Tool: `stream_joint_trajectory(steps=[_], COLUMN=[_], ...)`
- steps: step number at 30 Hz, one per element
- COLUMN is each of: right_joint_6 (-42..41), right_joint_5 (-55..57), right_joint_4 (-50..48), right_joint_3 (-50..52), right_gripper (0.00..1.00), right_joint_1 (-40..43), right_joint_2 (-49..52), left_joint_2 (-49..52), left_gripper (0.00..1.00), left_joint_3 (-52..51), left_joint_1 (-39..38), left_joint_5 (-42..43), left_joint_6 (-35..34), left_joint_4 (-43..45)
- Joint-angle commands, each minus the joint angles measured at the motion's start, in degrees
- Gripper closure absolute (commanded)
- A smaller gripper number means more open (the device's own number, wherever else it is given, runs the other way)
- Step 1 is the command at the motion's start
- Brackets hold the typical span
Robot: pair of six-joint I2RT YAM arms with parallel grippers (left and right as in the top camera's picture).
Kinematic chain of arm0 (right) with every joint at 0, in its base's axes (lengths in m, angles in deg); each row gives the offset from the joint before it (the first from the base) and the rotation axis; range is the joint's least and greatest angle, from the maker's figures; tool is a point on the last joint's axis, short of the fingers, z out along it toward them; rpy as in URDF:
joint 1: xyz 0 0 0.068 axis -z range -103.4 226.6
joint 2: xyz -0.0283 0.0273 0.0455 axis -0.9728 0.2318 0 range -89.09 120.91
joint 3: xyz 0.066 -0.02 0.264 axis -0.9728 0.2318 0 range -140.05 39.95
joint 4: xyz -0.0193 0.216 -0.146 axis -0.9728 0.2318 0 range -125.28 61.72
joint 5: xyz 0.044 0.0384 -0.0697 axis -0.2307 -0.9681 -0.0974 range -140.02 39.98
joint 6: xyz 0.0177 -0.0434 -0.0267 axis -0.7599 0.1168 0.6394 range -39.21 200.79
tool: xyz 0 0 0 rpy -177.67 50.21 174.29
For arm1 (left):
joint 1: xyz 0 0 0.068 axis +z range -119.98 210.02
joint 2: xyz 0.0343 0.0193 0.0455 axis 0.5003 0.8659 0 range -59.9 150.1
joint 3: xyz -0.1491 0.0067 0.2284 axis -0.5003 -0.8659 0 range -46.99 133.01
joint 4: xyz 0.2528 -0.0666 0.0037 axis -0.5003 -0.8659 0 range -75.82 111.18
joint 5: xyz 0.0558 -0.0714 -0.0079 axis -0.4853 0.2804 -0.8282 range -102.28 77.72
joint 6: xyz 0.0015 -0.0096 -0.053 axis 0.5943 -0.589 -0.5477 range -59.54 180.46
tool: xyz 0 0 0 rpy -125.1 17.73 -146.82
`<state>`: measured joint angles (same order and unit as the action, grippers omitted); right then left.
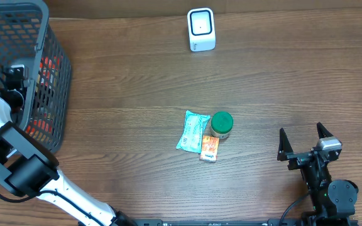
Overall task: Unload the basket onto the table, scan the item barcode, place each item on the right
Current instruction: 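Grasp the red-and-yellow pasta package in the basket with the left gripper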
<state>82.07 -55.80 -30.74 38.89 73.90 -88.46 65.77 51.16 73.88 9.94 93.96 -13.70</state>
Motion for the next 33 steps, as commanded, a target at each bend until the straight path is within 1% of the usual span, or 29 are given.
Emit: stream_joint_trajectory(steps=[1,7,10,11,12,13,14,15,16,17,19,20,22,25,30,33], right_joint_6=[0.07,0.07,0.07,0.07,0.07,0.07,0.07,0.07,0.07,0.07,0.07,0.07,0.07,0.07,0.07,0.07], right_joint_5=[-0.31,-0.31,-0.31,-0.31,-0.31,-0.31,-0.31,-0.31,-0.31,-0.31,-0.31,-0.31,-0.31,-0.31,-0.31,-0.31], right_joint_4=[-0.20,-0.20,-0.20,-0.20,-0.20,-0.20,-0.20,-0.20,-0.20,-0.20,-0.20,-0.20,-0.20,-0.20,-0.20,-0.20], right_joint_3=[0.61,0.61,0.61,0.61,0.61,0.61,0.61,0.61,0.61,0.61,0.61,0.61,0.61,0.61,0.61,0.61], right_gripper=[0.00,0.00,0.00,0.00,0.00,0.00,0.00,0.00,0.00,0.00,0.00,0.00,0.00,0.00,0.00,0.00], right_joint_1=[0.20,0.20,0.20,0.20,0.20,0.20,0.20,0.20,0.20,0.20,0.20,0.20,0.20,0.20,0.20,0.20], right_joint_2=[-0.46,-0.46,-0.46,-0.46,-0.46,-0.46,-0.46,-0.46,-0.46,-0.46,-0.46,-0.46,-0.46,-0.46,-0.46,-0.46], left_joint_2=[-0.28,-0.28,-0.28,-0.28,-0.28,-0.28,-0.28,-0.28,-0.28,-0.28,-0.31,-0.31,-0.39,-1.49,-6.12,-10.84], left_gripper=[0.00,0.00,0.02,0.05,0.12,0.21,0.33,0.41,0.47,0.50,0.51,0.58,0.61,0.67,0.76,0.78], left_joint_3=[-3.82,-10.05,-12.26,-12.63,-12.76,-12.76,-12.74,-12.74,-12.74,-12.74,-12.68,-12.41,-11.91,-10.69,-7.02,-4.87], left_joint_1=[-0.72,-1.53,-1.55,-1.55,-1.55,-1.51,-1.51,-1.51,-1.46,-1.46,-1.46,-1.46,-1.46,-1.40,-1.40,-1.40], left_joint_5=[1.16,1.14,1.11,1.05,0.72,0.02,-0.59,-1.25,-1.64,-1.66,-1.55,-1.68,-1.70,-1.88,-1.88,-1.92], left_joint_6=[1.27,1.22,1.20,1.22,1.22,1.25,1.25,1.25,1.25,1.25,1.22,1.22,0.94,-1.46,-3.98,-3.98], left_joint_4=[2.34,9.11,11.41,11.78,11.87,11.85,11.85,11.85,11.82,11.82,11.87,11.82,11.76,11.56,11.02,11.13])
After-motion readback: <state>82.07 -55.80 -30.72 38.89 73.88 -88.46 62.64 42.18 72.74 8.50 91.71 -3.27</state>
